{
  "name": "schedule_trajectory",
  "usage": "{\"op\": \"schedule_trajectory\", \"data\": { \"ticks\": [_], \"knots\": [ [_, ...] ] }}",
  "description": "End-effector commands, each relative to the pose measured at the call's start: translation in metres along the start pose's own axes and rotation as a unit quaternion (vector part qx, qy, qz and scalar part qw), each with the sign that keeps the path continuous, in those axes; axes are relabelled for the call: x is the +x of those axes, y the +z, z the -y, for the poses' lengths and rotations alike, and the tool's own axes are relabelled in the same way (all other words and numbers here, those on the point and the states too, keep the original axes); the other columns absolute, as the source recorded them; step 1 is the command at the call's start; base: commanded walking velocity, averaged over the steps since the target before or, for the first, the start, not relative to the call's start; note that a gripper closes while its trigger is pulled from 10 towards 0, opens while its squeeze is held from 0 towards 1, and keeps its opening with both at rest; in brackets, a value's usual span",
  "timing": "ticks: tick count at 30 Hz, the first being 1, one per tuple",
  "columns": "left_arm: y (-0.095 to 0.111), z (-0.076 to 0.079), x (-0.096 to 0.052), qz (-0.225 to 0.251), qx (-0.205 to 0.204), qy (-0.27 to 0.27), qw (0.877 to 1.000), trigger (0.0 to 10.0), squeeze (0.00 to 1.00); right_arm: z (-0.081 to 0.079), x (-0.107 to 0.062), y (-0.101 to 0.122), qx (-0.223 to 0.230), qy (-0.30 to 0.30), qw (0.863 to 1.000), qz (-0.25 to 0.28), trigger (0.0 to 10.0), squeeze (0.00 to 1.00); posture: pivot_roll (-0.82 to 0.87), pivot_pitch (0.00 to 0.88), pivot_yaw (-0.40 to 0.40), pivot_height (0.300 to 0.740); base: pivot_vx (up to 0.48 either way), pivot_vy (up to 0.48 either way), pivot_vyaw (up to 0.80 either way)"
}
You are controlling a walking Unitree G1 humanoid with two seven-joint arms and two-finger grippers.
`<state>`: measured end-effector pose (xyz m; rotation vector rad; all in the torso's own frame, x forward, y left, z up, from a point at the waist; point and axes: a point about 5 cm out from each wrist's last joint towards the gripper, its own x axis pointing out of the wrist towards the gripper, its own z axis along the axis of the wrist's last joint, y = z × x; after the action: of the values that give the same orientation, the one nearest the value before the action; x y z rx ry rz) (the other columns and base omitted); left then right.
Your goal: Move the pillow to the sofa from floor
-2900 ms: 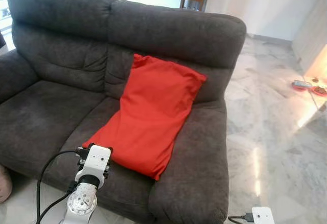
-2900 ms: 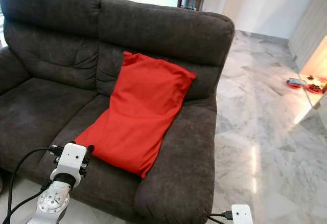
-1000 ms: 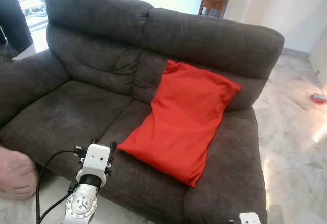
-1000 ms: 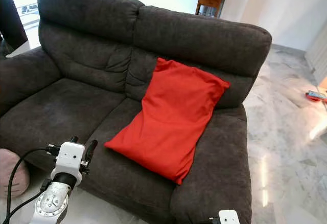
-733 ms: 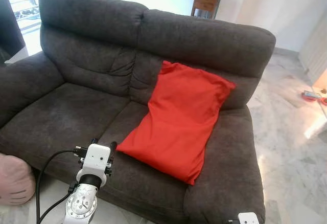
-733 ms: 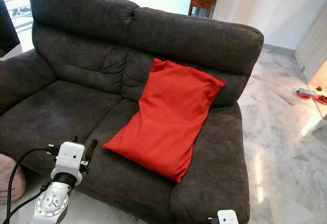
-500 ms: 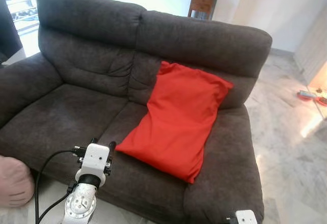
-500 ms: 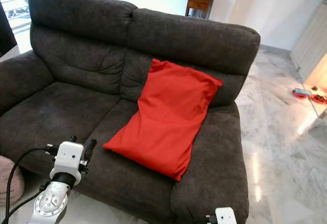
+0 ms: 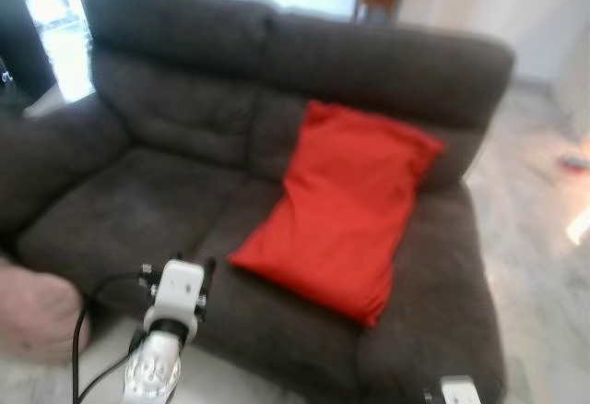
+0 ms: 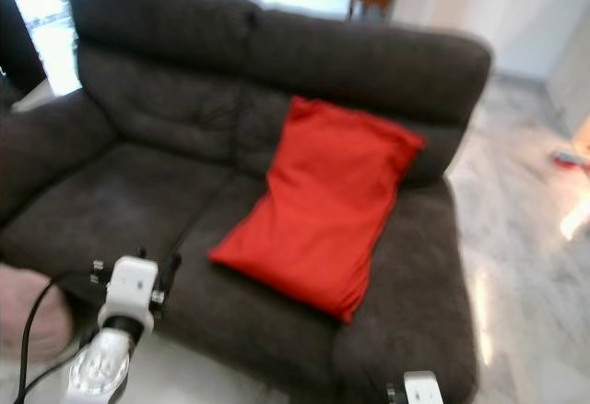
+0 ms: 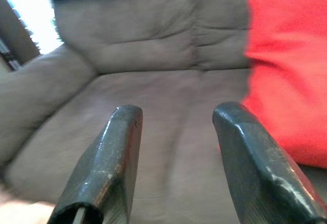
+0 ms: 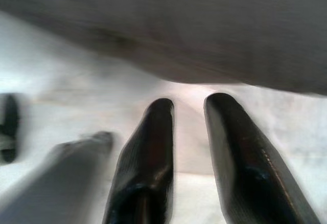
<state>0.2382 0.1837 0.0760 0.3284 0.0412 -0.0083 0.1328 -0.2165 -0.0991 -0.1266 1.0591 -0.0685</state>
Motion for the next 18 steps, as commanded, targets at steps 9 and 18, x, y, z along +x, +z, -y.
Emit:
{"op": "schedule_trajectory", "data": {
  "ticks": [9,18],
  "knots": [
    [0.0032,0.0035,0.0012,0.006,-0.005,-0.006,1.0,10.0,0.0,0.0095,-0.0011,-0.0021,-0.001,-0.01,1.0,-0.002,10.0,0.0,0.15,0.0,-0.089,0.74,0.0,0.3,0.0],
    [0.0012,0.0035,0.0012,0.002,-0.006,-0.006,1.0,10.0,0.0,0.0078,-0.0007,-0.0006,-0.001,-0.008,1.0,0.001,10.0,0.0,0.16,0.0,-0.087,0.74,0.0,0.3,0.0]
  ]
}}
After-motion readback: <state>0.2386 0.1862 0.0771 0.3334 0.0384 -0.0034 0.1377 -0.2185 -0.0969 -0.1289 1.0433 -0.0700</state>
